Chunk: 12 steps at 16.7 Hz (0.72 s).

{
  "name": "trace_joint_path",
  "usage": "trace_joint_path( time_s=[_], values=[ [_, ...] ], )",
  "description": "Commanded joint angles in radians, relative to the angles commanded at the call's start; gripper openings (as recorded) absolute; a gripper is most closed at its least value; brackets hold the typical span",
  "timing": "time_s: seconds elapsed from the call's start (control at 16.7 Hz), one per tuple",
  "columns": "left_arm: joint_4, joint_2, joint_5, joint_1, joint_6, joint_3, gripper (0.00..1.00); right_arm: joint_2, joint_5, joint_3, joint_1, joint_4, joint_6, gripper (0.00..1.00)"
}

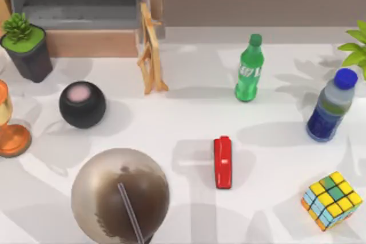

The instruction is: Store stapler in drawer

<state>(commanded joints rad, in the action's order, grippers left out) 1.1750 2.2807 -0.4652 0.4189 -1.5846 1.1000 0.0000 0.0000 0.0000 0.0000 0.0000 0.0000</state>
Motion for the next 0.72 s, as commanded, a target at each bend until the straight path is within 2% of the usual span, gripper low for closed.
trace_joint_path(
  time_s=[0.3, 0.72],
  values=[
    [-0.004, -0.001, 0.003, -0.005, 0.001, -0.001, 1.00, 0.000, 0.000, 0.000, 0.000, 0.000, 0.000, 1.00],
    [-0.060, 0.053, 0.025, -0.025, 0.001, 0.114, 1.00, 0.000, 0.000, 0.000, 0.000, 0.000, 0.000, 1.00]
  ],
)
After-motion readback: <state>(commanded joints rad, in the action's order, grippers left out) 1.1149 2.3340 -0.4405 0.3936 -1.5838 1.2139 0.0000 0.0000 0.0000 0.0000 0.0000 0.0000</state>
